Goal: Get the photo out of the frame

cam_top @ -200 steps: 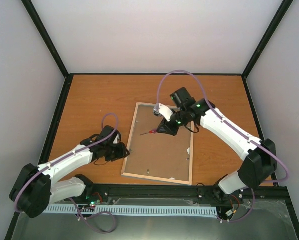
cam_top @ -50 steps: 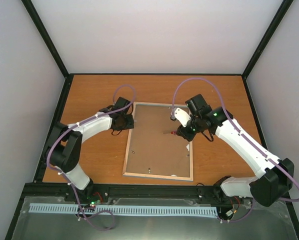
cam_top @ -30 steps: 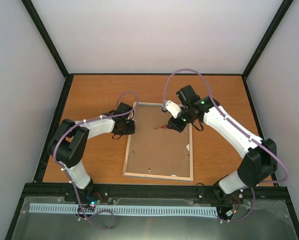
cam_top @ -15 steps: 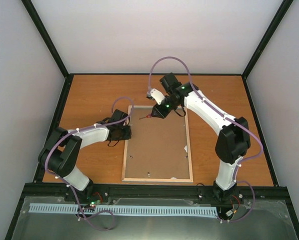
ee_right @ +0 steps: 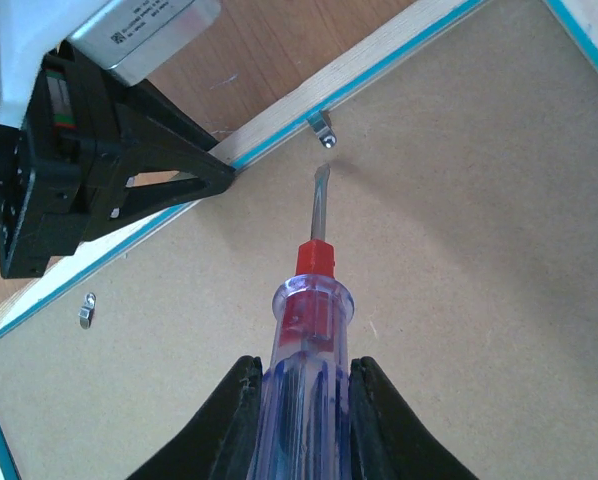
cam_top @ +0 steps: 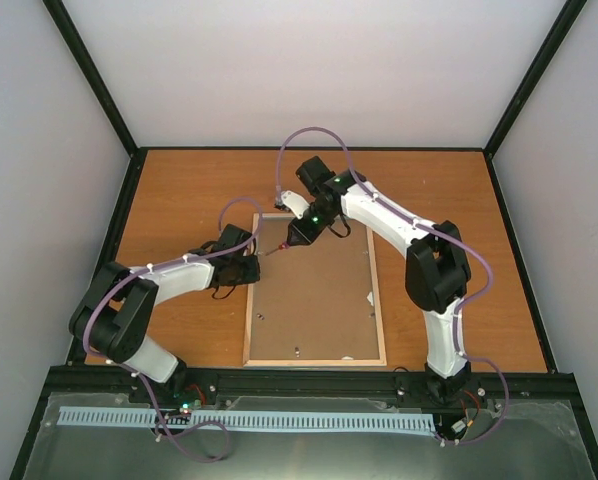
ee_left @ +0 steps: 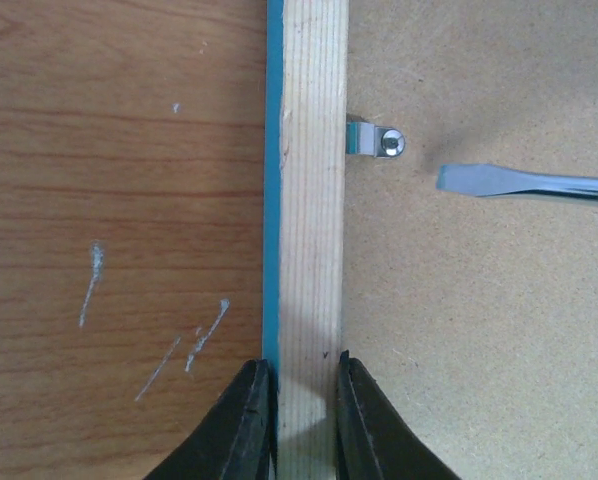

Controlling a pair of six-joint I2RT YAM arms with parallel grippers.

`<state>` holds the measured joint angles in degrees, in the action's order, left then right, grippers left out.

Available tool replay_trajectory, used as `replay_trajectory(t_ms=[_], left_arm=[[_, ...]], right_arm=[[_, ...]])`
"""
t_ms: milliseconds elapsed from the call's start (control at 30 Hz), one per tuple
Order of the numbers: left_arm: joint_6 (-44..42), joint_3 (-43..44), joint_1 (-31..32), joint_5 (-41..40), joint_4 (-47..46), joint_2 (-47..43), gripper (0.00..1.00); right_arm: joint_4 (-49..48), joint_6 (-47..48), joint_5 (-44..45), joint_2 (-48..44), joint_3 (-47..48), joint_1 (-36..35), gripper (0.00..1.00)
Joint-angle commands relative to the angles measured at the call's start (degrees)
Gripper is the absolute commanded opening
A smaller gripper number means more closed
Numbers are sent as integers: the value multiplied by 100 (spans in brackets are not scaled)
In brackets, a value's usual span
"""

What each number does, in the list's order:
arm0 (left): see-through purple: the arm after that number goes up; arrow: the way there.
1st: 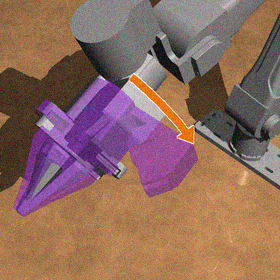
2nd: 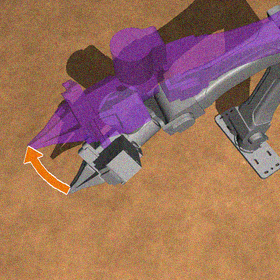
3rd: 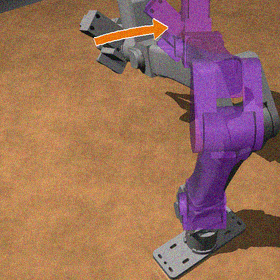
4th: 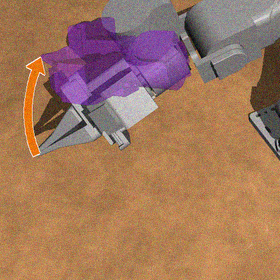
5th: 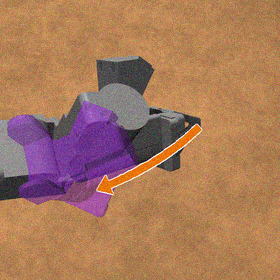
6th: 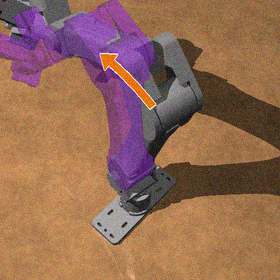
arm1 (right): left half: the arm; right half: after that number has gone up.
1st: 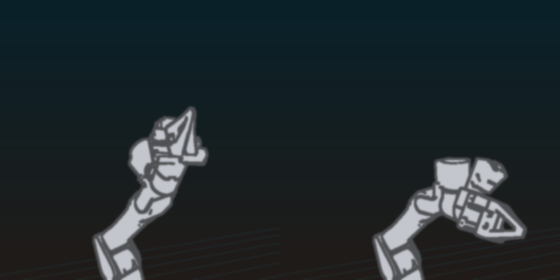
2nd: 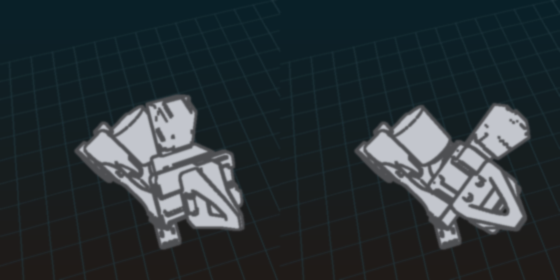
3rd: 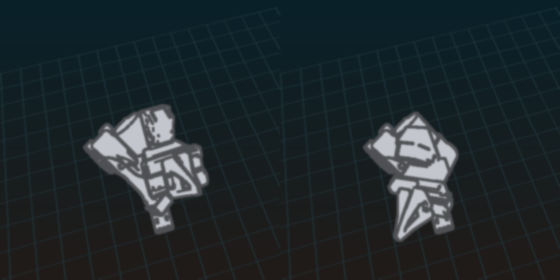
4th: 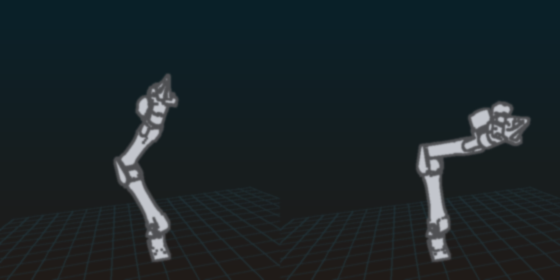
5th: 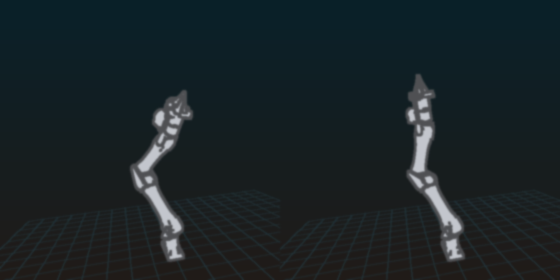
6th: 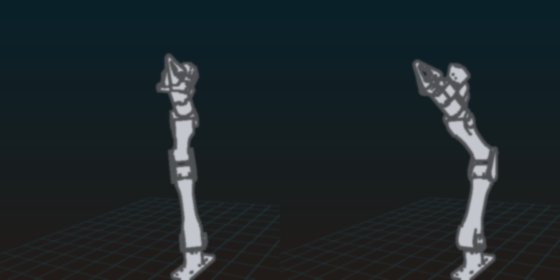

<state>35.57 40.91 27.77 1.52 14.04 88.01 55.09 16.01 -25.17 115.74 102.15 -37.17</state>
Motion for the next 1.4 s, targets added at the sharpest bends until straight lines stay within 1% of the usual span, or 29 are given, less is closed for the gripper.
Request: replay_trajectory(t_ms=[0,267,933,1367], left_arm=[[225,-104,19,173,-162,-151,3],[240,-153,24,216,-226,-175,1],[231,-169,26,226,-250,-151,1],[231,-204,27,222,-250,-155,1]], right_arm=[[10,-120,-192,132,263,-109,3],[-7,-225,-352,354,322,-150,3],[-190,-464,8,484,291,-150,3],[-308,-635,401,442,207,-150,3]])
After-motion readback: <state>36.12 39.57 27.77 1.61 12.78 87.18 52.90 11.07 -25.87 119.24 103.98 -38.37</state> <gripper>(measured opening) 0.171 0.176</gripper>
